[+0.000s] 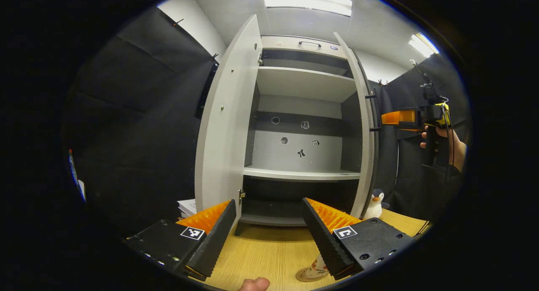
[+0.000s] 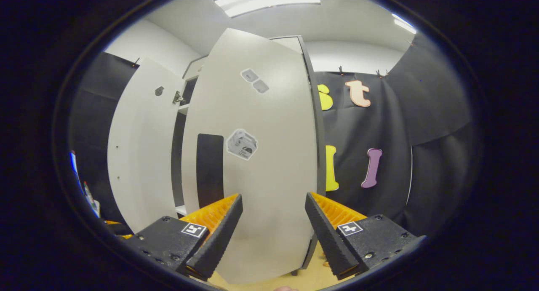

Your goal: Grasp the bottle in the cabinet with the left hand and place it on the coaster, then close the right door with the right hand and the left door with the left hand.

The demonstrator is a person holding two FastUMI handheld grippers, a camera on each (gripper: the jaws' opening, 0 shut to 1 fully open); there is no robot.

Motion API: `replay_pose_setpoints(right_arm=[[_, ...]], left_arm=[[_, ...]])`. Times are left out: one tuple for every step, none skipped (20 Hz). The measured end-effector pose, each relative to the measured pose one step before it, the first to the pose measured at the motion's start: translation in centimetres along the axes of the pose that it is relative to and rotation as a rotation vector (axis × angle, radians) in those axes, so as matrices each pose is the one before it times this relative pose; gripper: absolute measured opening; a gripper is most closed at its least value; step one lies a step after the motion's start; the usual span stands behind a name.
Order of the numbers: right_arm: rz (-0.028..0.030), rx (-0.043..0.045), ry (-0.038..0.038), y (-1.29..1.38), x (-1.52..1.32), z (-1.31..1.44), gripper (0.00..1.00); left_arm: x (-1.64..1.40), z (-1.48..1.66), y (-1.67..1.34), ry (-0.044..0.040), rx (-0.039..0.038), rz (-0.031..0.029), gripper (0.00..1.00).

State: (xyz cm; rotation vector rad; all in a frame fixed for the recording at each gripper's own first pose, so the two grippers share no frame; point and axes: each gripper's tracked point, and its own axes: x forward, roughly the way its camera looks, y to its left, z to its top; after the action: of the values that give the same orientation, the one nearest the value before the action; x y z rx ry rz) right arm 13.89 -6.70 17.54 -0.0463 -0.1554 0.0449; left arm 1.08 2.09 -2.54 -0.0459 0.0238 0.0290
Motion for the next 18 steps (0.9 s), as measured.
replay_pose_setpoints(right_arm=[[-0.00685, -0.00282, -0.00049, -0.013, -0.160, 0.049, 0.98], [-0.00538, -0.00708, 0.00437, 0.004, -0.280, 0.010, 0.98], [-0.00840, -0.00588, 0.00219, -0.046, -0.400, 0.066, 0.98], [-0.00749, -0.00650, -0.00456, -0.036, -0.566, 0.228, 0.98], [-0.00499, -0.00775, -0.00622, 0.133, -0.725, 0.284, 0.98], [-0.00592, -0.00983, -0.00431, 0.148, -0.762, 0.265, 0.98], [-0.00770, -0.00916, -0.00744, 0.185, -0.852, 0.150, 0.98], [-0.01044, -0.00539, -0.00779, 0.147, -0.924, 0.152, 0.98], [-0.01050, 0.00330, -0.00159, 0.194, -1.004, -0.101, 0.98], [-0.00170, 0.00769, -0.00253, 0.445, -0.967, -0.241, 0.94], [-0.00094, 0.00332, -0.00163, 0.620, -0.880, -0.334, 0.98], [-0.00288, -0.00063, 0.00022, 0.484, -0.865, -0.400, 0.98], [-0.00722, -0.00742, 0.00236, 0.301, -0.811, -0.625, 0.94], [-0.00775, -0.01041, 0.00897, 0.222, -0.784, -0.856, 0.94], [-0.01225, -0.00721, 0.00907, 0.285, -0.661, -0.942, 0.94], [-0.00449, -0.00911, 0.00643, 0.282, -0.677, -0.866, 0.98], [-0.01498, 0.00227, 0.00452, 0.192, -0.637, -0.911, 0.98], [-0.00829, 0.00999, 0.00488, 0.199, -0.816, -0.844, 0.98]], left_arm=[[-0.081, 0.099, 0.121, -0.00089, 0.00197, 0.00404, 0.95], [0.038, -0.038, 0.153, 0.00036, -0.00052, 0.00303, 0.95], [0.051, -0.008, 0.001, 0.00324, -0.00211, 0.00016, 0.95], [0.098, -0.036, 0.013, 0.00425, -0.00184, -0.00129, 0.95], [0.030, 0.111, -0.025, 0.00023, -0.00092, -0.00159, 0.96], [-0.116, 0.298, -0.172, -0.00353, 0.00025, -0.00400, 0.96], [0.032, 0.267, -0.187, -0.00573, 0.00109, -0.00598, 0.90], [0.003, 0.223, -0.193, -0.00403, 0.00364, -0.00764, 0.94], [0.076, 0.154, -0.219, -0.00020, 0.00570, -0.00949, 0.91], [0.088, 0.102, -0.195, 0.00002, 0.00436, -0.00859, 0.93], [0.060, 0.148, -0.277, -0.00327, 0.00519, -0.00985, 0.96], [0.020, 0.098, -0.241, -0.00536, 0.00401, -0.00719, 0.94], [0.049, 0.179, -0.238, -0.00351, 0.00100, -0.00714, 0.94], [0.038, 0.033, -0.295, 0.00090, -0.00191, -0.00990, 0.94], [-0.070, 0.123, -0.388, 0.00115, -0.00487, -0.00977, 0.94], [0.063, 0.080, -0.299, 0.00223, -0.00422, -0.01008, 0.94], [-0.042, 0.074, -0.258, 0.00207, -0.00168, -0.00610, 0.94], [-0.031, 0.052, -0.188, 0.00300, 0.00048, -0.00610, 0.94]])
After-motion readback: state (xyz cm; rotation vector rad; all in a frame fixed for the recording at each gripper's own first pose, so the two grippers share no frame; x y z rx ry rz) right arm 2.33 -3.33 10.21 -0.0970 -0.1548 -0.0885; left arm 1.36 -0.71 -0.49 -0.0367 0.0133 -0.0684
